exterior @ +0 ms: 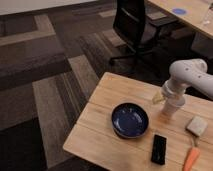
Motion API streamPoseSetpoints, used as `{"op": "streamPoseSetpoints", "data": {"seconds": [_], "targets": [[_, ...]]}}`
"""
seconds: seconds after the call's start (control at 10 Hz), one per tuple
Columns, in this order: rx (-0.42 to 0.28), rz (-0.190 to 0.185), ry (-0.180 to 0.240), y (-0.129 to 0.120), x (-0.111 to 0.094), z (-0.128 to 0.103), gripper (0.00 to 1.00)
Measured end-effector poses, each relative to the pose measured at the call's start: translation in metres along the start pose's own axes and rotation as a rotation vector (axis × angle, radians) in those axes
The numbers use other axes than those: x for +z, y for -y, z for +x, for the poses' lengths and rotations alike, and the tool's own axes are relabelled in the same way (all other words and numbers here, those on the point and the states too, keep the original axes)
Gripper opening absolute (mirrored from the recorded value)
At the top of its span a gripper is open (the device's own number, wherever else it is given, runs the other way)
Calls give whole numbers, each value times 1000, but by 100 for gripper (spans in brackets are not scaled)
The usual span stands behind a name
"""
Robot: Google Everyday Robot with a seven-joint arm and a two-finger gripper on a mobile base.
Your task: Pick up the ceramic cup
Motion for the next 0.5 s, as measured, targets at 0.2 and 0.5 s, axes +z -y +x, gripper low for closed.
{"op": "streamPoseSetpoints", "data": {"seconds": [0.2,0.5], "targets": [[12,52,28,8,-14,-12,9],[64,72,57,-5,-59,-34,0]]}}
